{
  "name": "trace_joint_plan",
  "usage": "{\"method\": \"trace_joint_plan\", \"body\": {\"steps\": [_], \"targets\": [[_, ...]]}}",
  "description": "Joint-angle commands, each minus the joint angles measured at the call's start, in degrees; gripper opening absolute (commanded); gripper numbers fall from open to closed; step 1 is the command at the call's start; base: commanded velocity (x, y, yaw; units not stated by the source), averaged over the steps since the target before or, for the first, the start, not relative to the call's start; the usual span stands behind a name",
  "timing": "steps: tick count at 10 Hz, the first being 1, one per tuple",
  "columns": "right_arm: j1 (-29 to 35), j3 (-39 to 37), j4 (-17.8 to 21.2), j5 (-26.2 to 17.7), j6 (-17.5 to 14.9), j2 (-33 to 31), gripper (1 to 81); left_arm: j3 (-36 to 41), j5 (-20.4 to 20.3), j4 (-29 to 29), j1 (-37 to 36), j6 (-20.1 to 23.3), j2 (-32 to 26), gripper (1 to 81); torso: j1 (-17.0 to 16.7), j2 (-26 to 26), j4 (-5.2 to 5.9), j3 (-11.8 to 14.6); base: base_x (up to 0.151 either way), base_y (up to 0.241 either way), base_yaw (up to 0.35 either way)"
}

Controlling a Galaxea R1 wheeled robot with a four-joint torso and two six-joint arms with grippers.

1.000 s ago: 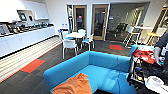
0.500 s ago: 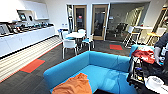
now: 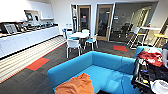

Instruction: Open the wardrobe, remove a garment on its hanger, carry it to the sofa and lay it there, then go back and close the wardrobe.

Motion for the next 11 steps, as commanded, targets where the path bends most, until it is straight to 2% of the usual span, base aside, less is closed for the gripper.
{"method": "trace_joint_plan", "body": {"steps": [1, 11], "targets": [[2.03, 0.05, -0.12, -2.63, -0.23, 0.69, 81.1, -0.21, 2.09, 0.66, -1.90, 0.10, 0.00, 81.1, 0.03, -0.02, 0.00, 0.00, 0.000, 0.000, 0.223], [2.38, 0.41, -0.20, -3.17, -0.23, 0.78, 81.1, -0.21, 2.27, 0.75, -1.99, 0.89, 0.18, 81.1, 0.03, 0.00, 0.00, 0.00, 0.000, 0.000, 0.231]]}}
